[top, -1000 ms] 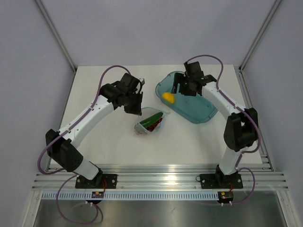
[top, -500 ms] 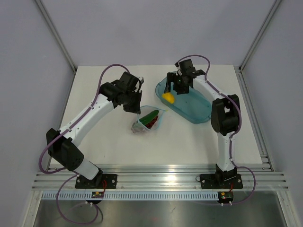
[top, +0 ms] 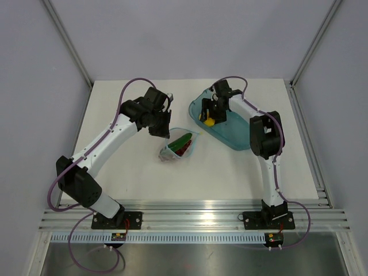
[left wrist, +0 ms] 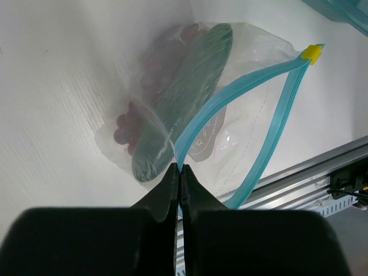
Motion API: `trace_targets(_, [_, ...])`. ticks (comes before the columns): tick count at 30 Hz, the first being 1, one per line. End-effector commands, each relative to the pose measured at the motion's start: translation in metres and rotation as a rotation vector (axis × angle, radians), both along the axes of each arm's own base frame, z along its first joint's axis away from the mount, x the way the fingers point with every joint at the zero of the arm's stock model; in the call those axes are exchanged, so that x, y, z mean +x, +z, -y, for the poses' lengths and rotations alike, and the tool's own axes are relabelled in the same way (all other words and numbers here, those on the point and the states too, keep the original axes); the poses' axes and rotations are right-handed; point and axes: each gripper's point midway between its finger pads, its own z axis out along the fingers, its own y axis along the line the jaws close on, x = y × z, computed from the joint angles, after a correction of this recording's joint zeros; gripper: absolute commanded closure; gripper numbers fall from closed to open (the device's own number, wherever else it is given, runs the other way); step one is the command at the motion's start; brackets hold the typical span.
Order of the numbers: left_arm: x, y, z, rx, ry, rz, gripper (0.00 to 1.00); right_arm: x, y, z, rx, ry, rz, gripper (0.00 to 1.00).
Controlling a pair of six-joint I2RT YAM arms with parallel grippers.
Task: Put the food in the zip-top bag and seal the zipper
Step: Pick up the fake fruit from the bin.
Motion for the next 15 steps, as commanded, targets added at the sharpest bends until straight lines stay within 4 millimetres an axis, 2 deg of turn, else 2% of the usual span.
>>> trace_targets(1, [0.009, 0.018, 0.007, -0.050, -0.015, 0.059, 1.00, 0.013, 0.008, 0.014, -0.052, -0.058, 0.051, 0.24])
trace_targets(5, [0.008, 0.018, 0.006, -0.047, -0.015, 0.057, 1.00, 0.013, 0.012, 0.021, -0.048, -0.095, 0.076, 0.31])
trace_targets(10, [0.007, 0.019, 0.007, -0.055, -0.014, 0.053, 1.00, 0.014, 0.028, 0.027, -0.062, -0.123, 0.127, 0.43])
trace_targets(11, [0.007, 0.019, 0.007, -0.055, -0.011, 0.056, 1.00, 0.015, 0.040, 0.029, -0.061, -0.132, 0.154, 0.43])
trace_targets(14, [0.007, 0.020, 0.008, -0.065, -0.011, 0.053, 1.00, 0.011, 0.048, 0.042, -0.098, -0.166, 0.181, 0.44])
trace_targets(15, [0.008, 0.020, 0.010, -0.071, -0.010, 0.055, 1.00, 0.011, 0.064, 0.046, -0.104, -0.181, 0.217, 0.44])
